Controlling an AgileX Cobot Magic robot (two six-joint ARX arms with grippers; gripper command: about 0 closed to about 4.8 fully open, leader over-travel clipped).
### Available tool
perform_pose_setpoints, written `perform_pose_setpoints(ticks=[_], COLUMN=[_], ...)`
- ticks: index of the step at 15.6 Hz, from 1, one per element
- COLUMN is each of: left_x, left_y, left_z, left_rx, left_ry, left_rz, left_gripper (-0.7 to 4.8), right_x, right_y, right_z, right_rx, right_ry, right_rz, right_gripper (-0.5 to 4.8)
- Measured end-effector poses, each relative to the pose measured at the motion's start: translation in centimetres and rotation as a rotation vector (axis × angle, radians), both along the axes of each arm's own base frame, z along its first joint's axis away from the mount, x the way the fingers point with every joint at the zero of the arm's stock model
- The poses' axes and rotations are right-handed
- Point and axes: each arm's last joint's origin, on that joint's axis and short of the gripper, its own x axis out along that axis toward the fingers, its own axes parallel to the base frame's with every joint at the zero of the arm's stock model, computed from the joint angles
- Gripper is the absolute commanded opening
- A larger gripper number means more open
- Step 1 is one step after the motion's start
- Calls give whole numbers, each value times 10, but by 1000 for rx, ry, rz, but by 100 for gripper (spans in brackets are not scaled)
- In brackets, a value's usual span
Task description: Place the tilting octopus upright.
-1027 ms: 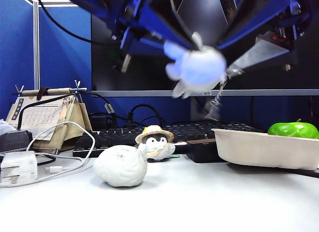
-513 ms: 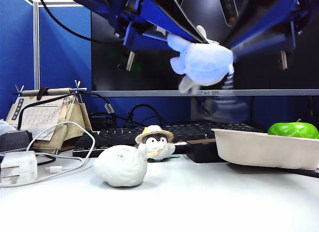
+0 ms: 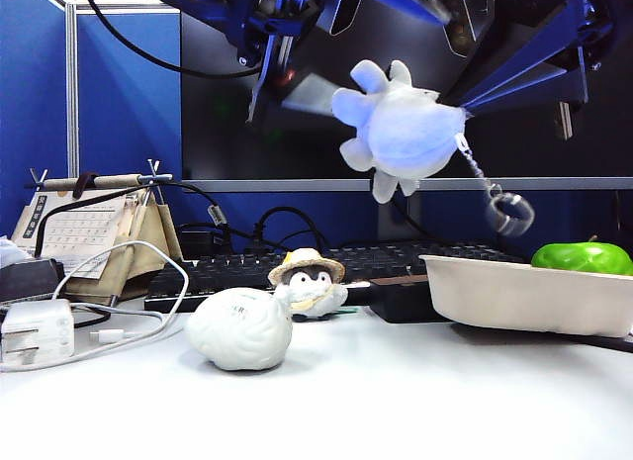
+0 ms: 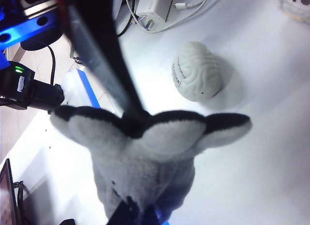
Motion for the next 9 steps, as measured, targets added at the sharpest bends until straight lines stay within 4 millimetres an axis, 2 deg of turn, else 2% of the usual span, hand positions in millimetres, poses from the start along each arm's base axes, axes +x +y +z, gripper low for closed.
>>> perform_pose_setpoints(ticks=[4, 7, 9], left_x=[0, 3, -2], left_y=[2, 19, 27], left_z=[0, -1, 10], left_rx=[26, 191, 215], left_ry=[-4, -39, -89], left_rz=[28, 220, 283], left_gripper=[414, 414, 414], right_x=[0, -1, -1], right_y=[0, -2, -3], right_z=[0, -3, -3], right_rx=[-16, -104, -109], right_ry=[-1, -7, 3], right_rz=[-7, -43, -53], right_gripper=[-1, -1, -1])
